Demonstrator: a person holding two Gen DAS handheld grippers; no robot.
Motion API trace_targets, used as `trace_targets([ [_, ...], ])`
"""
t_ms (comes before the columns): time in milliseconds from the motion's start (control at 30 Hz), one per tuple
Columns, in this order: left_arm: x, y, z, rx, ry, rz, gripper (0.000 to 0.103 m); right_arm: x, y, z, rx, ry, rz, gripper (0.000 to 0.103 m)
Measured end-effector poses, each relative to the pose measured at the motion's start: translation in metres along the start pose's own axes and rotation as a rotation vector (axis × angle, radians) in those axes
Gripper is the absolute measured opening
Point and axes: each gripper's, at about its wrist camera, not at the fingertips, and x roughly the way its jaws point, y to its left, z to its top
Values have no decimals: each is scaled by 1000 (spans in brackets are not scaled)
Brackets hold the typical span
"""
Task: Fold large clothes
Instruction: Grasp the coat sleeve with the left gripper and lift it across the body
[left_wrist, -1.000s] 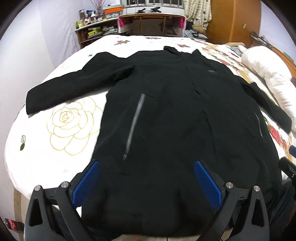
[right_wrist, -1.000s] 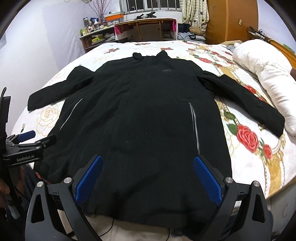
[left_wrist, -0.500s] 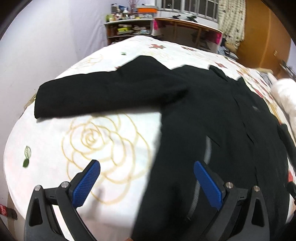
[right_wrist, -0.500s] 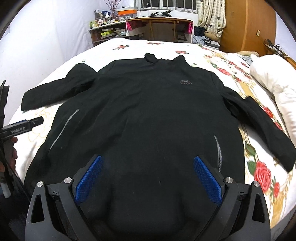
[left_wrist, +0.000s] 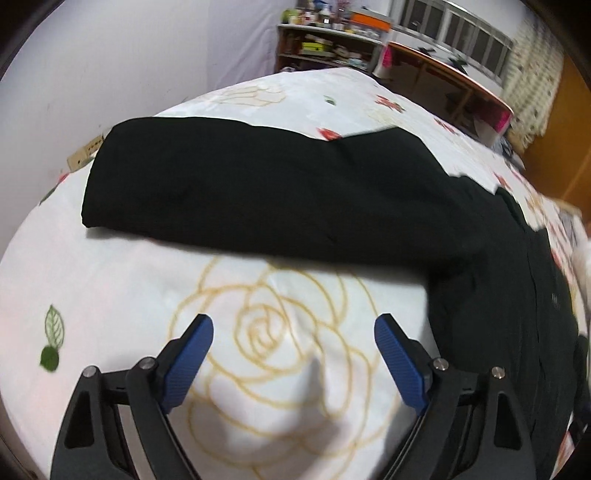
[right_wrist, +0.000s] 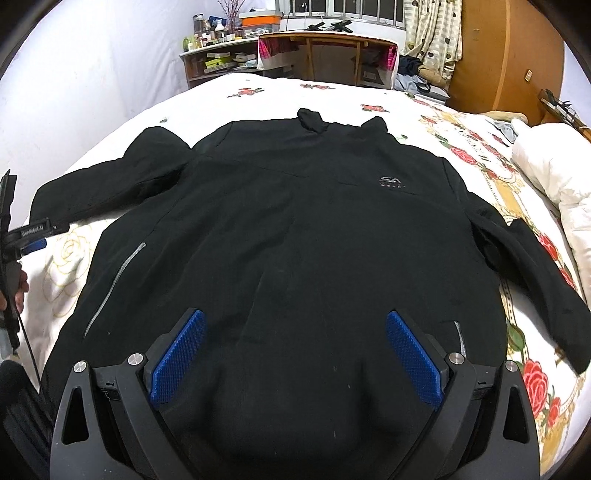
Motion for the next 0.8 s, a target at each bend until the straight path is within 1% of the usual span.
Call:
trace_targets([
  [100, 9, 14, 12, -52, -5, -3, 84, 7, 1, 4, -4, 7, -1, 98],
  [167, 13, 25, 19, -101, -18, -12, 84, 13, 1, 8, -4, 17, 0, 98],
  [267, 22, 42, 26, -167, -37, 6, 82, 22, 1, 12, -6, 27, -4, 98],
  [333, 29, 54, 30, -212, -42, 3, 78, 30, 0, 15, -5, 36, -7, 98],
  [367, 33, 59, 31, -232, -45, 20, 73, 32, 0, 15, -5, 40, -7, 98],
  [433, 41, 67, 34, -260, -48, 30, 68, 37, -1, 17, -5, 45, -7, 98],
  [500, 45, 71, 37, -273, -66, 32, 65, 42, -2, 18, -5, 50, -7, 98],
  [533, 47, 72, 39, -269, -77, 38, 61, 44, -3, 19, -4, 52, -7, 98],
  [567, 48, 71, 41, -262, -88, 46, 54, 47, -4, 19, -3, 55, -8, 98],
  [600, 50, 71, 43, -255, -92, 53, 50, 49, -4, 19, -2, 57, -9, 98],
  [633, 52, 69, 45, -245, -94, 57, 41, 51, -5, 19, 1, 61, -11, 98],
  [667, 52, 69, 47, -238, -96, 58, 29, 52, -6, 19, 3, 63, -13, 98],
  [733, 48, 65, 50, -211, -112, 60, 16, 54, -8, 18, 7, 68, -17, 98],
  [767, 43, 62, 51, -192, -124, 65, 11, 54, -9, 18, 10, 67, -19, 98],
  [800, 39, 60, 53, -175, -134, 66, 10, 53, -10, 17, 13, 67, -21, 98],
])
